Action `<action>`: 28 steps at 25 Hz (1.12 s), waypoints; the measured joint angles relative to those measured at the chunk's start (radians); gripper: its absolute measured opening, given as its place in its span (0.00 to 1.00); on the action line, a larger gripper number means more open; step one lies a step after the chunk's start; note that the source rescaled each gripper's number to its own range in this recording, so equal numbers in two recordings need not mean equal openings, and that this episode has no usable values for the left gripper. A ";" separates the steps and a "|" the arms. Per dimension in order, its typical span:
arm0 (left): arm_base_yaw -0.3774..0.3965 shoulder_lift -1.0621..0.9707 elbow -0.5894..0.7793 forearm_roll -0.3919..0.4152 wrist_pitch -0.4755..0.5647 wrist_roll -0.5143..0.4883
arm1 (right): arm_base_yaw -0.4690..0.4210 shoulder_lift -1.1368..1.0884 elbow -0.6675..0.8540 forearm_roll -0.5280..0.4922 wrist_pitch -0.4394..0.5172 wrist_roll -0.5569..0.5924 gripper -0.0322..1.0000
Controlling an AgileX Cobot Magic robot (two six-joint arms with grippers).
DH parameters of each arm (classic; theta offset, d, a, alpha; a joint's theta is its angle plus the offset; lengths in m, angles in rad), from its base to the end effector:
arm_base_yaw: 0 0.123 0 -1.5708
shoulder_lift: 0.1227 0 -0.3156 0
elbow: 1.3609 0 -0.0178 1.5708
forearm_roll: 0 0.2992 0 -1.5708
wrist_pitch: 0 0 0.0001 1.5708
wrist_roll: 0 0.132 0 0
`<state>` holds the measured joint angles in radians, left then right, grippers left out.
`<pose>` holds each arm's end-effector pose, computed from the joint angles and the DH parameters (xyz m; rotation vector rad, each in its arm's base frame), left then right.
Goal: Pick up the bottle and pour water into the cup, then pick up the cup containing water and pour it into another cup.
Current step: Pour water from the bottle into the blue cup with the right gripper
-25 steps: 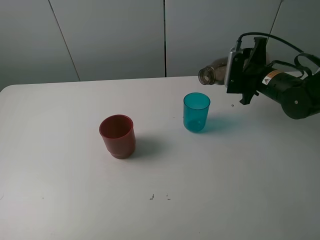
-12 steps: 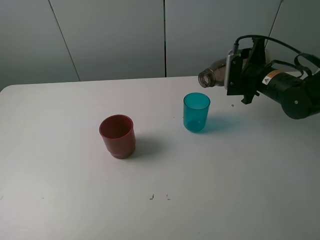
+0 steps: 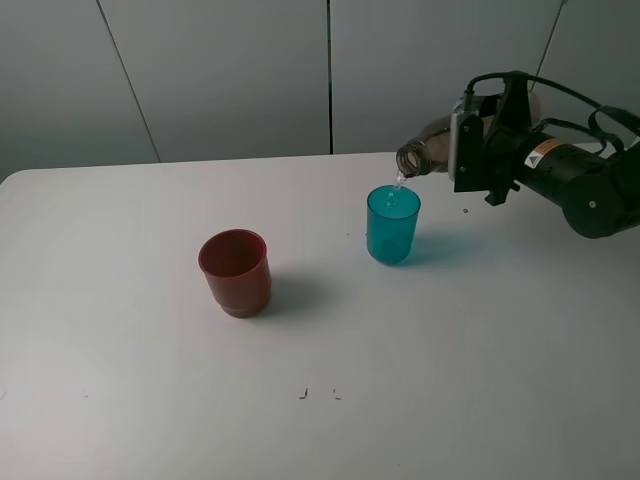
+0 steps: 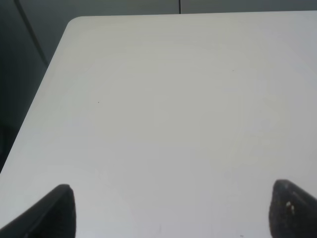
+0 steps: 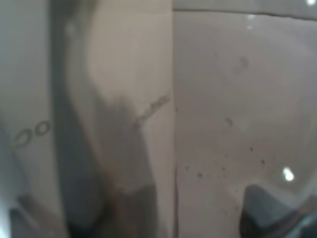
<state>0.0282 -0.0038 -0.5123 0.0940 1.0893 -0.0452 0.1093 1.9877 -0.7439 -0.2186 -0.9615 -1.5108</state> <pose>0.0390 0.0121 0.2835 -0.0823 2.0531 0.1021 0.4209 0.0698 0.1003 -1.5195 1.0959 -0.9290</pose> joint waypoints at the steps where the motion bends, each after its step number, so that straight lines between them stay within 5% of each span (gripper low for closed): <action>1: 0.000 0.000 0.000 0.000 0.000 0.000 | 0.000 0.000 0.000 -0.002 -0.002 0.000 0.06; 28: 0.000 0.000 0.000 0.000 0.000 0.000 | 0.000 -0.001 0.000 -0.002 -0.012 -0.082 0.06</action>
<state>0.0282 -0.0038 -0.5123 0.0940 1.0893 -0.0452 0.1093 1.9872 -0.7439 -0.2205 -0.9731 -1.5932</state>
